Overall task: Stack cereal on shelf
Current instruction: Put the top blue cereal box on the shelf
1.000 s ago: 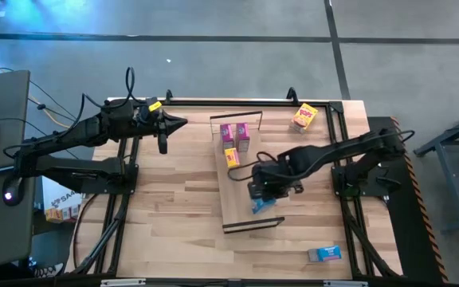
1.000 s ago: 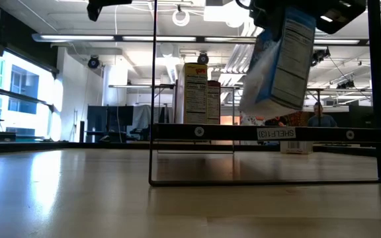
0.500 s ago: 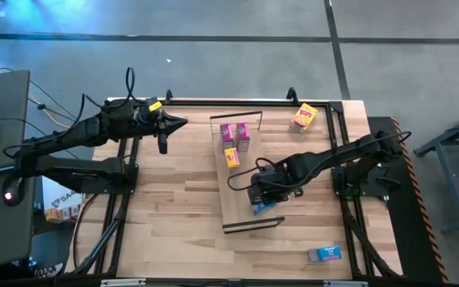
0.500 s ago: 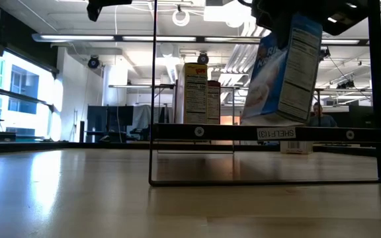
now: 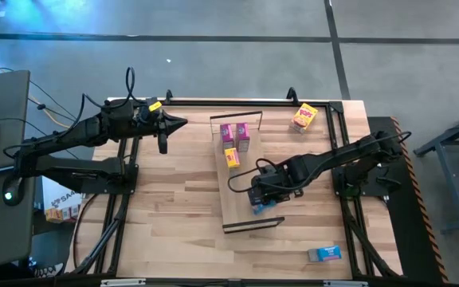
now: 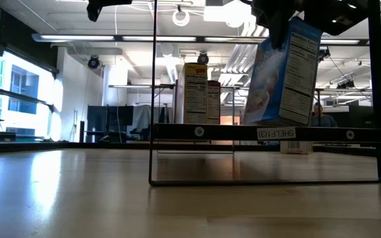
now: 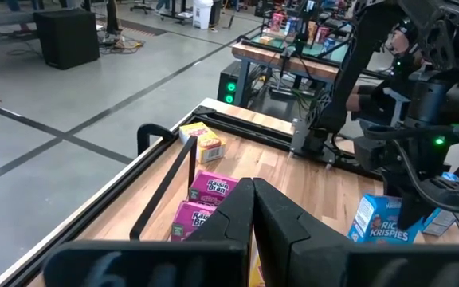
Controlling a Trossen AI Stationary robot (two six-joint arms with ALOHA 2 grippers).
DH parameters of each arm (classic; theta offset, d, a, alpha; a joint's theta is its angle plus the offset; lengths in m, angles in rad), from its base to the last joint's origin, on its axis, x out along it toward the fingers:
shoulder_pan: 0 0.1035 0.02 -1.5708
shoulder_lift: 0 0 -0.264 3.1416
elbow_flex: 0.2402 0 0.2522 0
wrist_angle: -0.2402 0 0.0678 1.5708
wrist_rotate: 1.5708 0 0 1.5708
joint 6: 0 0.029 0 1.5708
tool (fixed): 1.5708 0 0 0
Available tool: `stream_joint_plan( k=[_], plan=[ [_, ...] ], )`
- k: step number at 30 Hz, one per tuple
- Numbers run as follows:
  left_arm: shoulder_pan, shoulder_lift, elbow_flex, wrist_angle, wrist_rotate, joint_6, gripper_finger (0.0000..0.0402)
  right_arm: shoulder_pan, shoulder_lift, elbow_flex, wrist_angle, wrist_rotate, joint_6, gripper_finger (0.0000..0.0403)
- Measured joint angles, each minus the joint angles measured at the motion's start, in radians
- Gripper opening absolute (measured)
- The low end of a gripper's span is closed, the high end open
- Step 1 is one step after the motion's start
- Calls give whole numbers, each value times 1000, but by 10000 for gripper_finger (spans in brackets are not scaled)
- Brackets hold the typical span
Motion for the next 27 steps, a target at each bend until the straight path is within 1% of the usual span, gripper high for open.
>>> stream_joint_plan(
  k=[4, 11, 18, 22, 27],
  plan=[
    [0, 0, 0, 0, 0, -9, 0, 0, 0, 0, 6, -12, -10, 168],
    [0, 0, 0, 0, 0, -9, 0, -1, 0, 0, 40, -41, -17, 170],
    [0, 0, 0, -2, 1, -34, 0, -1, 0, 0, 39, -48, -36, 174],
    [0, 0, 0, -35, 1, -35, 0, -2, 0, 0, 39, -48, -42, 191],
    [0, 0, 0, -57, 1, -35, 0, -2, 0, 0, 39, -48, -47, 223]
  ],
)
